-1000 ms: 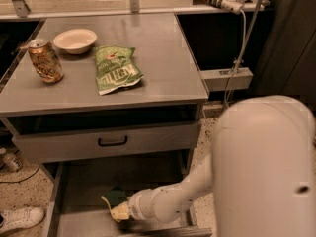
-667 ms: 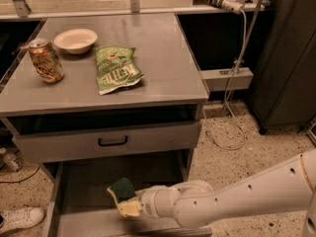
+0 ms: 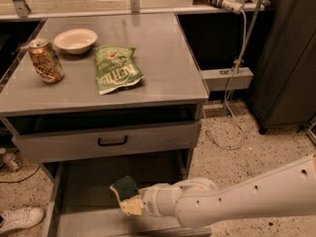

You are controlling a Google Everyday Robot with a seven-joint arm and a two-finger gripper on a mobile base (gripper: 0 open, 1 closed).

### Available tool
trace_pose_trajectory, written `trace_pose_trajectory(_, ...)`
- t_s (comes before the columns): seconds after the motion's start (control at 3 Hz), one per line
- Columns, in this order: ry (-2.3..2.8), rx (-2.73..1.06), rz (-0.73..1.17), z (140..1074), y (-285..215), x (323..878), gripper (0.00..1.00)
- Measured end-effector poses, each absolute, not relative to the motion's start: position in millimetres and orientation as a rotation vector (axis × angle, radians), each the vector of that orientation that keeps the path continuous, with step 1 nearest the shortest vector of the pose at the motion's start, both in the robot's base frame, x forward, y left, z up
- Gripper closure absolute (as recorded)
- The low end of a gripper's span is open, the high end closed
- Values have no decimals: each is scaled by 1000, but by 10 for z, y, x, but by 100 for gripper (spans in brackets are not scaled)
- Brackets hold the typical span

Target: Pick sponge from middle drawer and place on counter

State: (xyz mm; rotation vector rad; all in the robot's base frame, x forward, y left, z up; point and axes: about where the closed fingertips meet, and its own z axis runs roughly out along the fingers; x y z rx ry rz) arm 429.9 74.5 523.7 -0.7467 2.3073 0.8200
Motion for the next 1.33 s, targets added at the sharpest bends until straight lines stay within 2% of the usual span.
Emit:
trace_pose_trajectory(1.0,2345,-604,540,6375,162,4318,100)
trace_pose_trajectory(1.33,2329,-613,522,6463,158,4326,100)
